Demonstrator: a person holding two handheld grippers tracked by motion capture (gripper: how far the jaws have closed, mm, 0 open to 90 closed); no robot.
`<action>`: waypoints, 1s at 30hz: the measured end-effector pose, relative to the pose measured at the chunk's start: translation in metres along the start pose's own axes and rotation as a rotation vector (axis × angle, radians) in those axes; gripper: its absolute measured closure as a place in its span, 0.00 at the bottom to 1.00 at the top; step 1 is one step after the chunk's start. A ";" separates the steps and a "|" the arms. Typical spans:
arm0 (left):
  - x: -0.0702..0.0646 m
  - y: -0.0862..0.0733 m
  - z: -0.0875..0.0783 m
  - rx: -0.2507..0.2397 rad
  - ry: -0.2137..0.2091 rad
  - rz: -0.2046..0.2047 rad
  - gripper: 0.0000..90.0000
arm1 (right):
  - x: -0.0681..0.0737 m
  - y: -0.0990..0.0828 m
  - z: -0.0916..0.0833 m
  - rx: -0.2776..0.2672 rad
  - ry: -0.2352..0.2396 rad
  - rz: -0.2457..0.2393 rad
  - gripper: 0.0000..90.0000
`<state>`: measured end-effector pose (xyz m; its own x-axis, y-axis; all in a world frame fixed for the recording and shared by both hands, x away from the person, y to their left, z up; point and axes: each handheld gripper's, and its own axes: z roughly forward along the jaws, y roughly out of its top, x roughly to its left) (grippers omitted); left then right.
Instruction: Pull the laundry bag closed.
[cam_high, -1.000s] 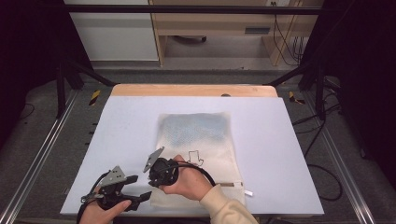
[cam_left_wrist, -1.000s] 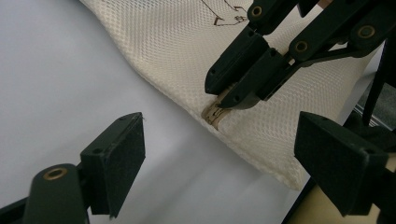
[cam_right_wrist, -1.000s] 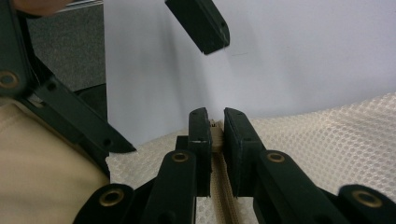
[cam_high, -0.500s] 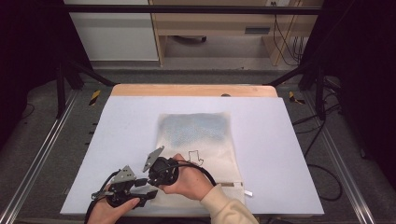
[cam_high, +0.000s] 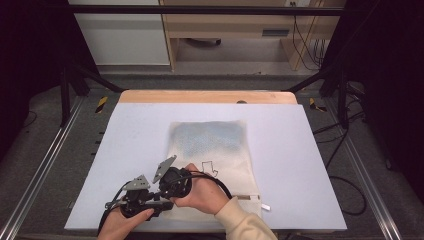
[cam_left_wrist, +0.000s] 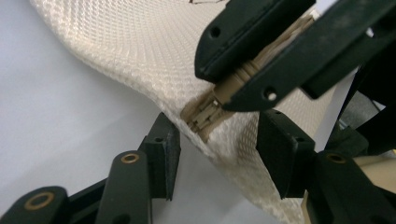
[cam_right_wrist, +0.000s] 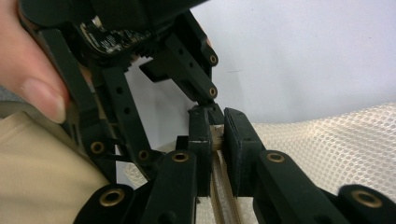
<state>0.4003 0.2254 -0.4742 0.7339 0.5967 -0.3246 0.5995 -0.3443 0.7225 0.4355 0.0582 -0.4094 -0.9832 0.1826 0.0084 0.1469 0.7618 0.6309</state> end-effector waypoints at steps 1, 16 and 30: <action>0.001 0.000 0.001 -0.004 -0.004 0.005 0.56 | -0.001 0.000 0.000 -0.001 0.000 -0.003 0.91; 0.002 -0.001 0.011 0.010 -0.041 -0.013 0.59 | -0.001 -0.001 0.000 0.004 -0.004 -0.003 0.91; 0.005 -0.001 0.014 0.009 -0.048 -0.027 0.68 | -0.001 -0.002 0.001 0.001 0.001 0.007 0.91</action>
<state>0.4081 0.2190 -0.4851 0.7317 0.5702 -0.3734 0.6222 -0.3351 0.7076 0.4361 0.0571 -0.4118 -0.9821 0.1877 0.0137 0.1542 0.7609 0.6303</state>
